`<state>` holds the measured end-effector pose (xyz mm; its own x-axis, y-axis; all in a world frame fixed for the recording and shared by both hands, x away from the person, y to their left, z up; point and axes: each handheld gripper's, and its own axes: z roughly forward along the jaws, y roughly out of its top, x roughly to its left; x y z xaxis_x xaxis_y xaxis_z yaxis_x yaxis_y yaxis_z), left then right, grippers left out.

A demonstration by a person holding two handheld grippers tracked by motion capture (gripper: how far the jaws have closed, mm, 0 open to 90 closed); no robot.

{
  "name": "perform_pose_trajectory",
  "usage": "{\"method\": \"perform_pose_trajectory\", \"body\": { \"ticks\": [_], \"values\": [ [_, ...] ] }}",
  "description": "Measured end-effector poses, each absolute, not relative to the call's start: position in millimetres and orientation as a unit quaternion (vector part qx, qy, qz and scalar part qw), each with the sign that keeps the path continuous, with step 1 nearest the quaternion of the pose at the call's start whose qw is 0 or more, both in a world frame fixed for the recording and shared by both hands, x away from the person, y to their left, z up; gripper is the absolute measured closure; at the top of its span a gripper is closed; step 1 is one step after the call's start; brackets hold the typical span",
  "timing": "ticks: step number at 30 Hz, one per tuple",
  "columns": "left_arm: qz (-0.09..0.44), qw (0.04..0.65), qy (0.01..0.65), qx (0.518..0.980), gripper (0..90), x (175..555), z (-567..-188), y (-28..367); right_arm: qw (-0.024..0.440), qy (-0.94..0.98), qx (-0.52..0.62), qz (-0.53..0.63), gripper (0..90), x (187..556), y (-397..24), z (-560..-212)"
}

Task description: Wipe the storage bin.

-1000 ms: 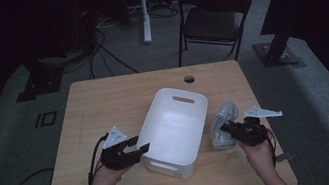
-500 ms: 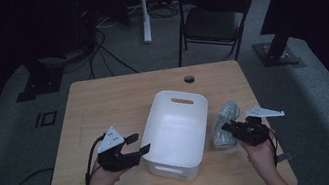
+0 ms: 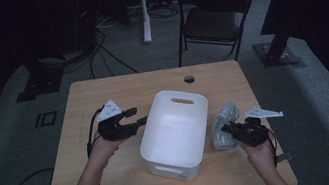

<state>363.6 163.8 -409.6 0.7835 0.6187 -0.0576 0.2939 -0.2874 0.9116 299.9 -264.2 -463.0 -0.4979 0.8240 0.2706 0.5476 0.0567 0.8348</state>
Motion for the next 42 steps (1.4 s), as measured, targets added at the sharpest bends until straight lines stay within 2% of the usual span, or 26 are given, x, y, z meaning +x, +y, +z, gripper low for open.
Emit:
{"method": "perform_pose_trajectory", "body": {
  "ticks": [4, 7, 17, 22, 27, 42],
  "values": [
    [0.165, 0.529, 0.290, 0.780, 43.8, 382.5, -408.8, 158.2, 0.139, 0.718, 0.478, 0.486, 75.9, 300.7, -261.2, -465.5],
    [0.154, 0.546, 0.286, 0.772, 43.0, 395.6, -408.8, 153.5, 0.135, 0.720, 0.479, 0.484, 75.9, 301.6, -260.5, -467.6],
    [0.151, 0.521, 0.258, 0.800, 43.0, 431.6, -406.1, 126.5, 0.132, 0.719, 0.481, 0.484, 75.9, 302.4, -262.2, -469.7],
    [0.161, 0.516, 0.230, 0.809, 43.3, 442.7, -406.2, 116.2, 0.130, 0.720, 0.480, 0.484, 75.8, 302.9, -262.0, -471.0],
    [0.141, 0.528, 0.231, 0.805, 43.4, 454.1, -405.9, 112.7, 0.131, 0.718, 0.481, 0.486, 75.8, 303.0, -264.4, -470.4],
    [0.125, 0.481, 0.218, 0.840, 44.1, 476.8, -425.6, 89.1, 0.130, 0.715, 0.482, 0.490, 75.8, 301.7, -269.3, -469.6]
  ]
}}
